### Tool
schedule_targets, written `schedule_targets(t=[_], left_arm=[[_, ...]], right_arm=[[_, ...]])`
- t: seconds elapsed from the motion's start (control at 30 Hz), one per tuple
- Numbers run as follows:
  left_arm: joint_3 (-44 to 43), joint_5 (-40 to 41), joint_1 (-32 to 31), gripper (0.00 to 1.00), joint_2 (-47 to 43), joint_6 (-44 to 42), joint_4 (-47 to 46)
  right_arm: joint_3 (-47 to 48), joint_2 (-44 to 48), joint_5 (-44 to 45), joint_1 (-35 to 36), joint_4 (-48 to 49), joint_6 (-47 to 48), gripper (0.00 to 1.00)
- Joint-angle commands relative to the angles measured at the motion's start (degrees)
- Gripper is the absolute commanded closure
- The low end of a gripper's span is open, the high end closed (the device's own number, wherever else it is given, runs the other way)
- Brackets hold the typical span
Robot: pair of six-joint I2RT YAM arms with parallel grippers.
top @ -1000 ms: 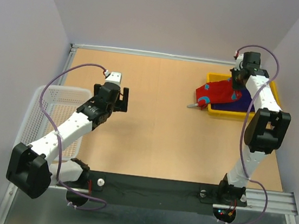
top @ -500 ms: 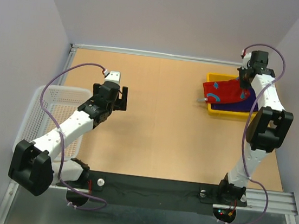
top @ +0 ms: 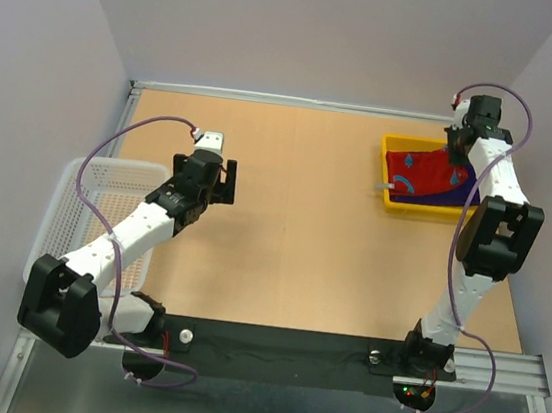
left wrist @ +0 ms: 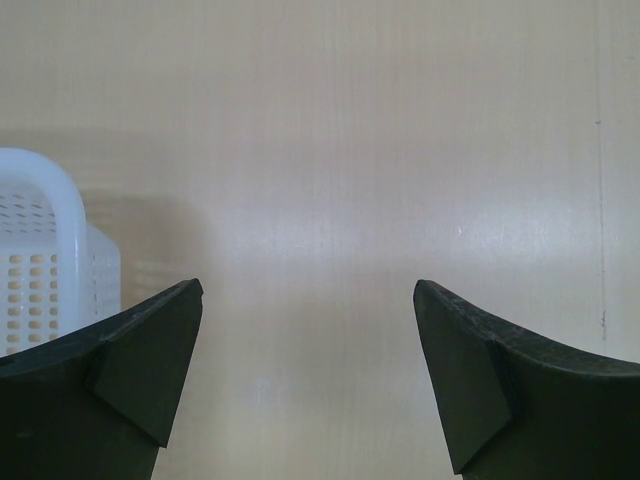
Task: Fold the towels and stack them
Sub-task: Neatly place the folded towel into the bin
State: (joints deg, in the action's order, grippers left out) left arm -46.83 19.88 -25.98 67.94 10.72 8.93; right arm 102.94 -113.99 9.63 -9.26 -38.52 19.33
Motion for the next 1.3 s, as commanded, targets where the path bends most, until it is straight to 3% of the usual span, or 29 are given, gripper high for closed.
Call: schedule_targets(t=[0.0,0.77,0.87,1.0,1.03,1.1,1.2,1.27], left_arm=[[0.5,0.3,0.2,0.02,-0.1,-0.7,-1.7],[0.1,-0.8,0.6,0.02,0.3,-0.8,-1.5],[0.1,-0.8,0.6,0.02,0.4,-0.7,-1.5],[0.1,-0.9,0.7,0.02,0.6,-0.9,-1.6],[0.0,-0.9,0.8,0.02,0.6,-0.9,-1.6],[0.0,-0.9,0.8,0.02,0.4,-0.8,-1.6],[0.0,-1.0,0.8,0.02,-0.1,-0.7,-1.6],[0.0,-0.9,0.8,0.02,-0.5,-0.7,-1.5]], right_arm=[[0.6,0.2,1.3,-0.4,3.2,0.3,1.00],[-2.1,-2.3,6.7,-0.7,6.6,-2.2,0.99],[-1.9,-3.6,6.6,-0.7,7.7,-2.6,0.92],[-1.7,-5.2,8.6,-0.7,8.9,-4.1,0.63],[-1.7,-5.2,9.7,-0.7,9.3,-4.6,0.61],[-1.8,-5.2,13.3,-0.7,11.1,-6.8,0.60],[-0.9,-4.8,21.5,-1.2,12.8,-10.0,0.43],[0.4,-4.6,26.7,-1.8,12.7,-14.5,0.39]])
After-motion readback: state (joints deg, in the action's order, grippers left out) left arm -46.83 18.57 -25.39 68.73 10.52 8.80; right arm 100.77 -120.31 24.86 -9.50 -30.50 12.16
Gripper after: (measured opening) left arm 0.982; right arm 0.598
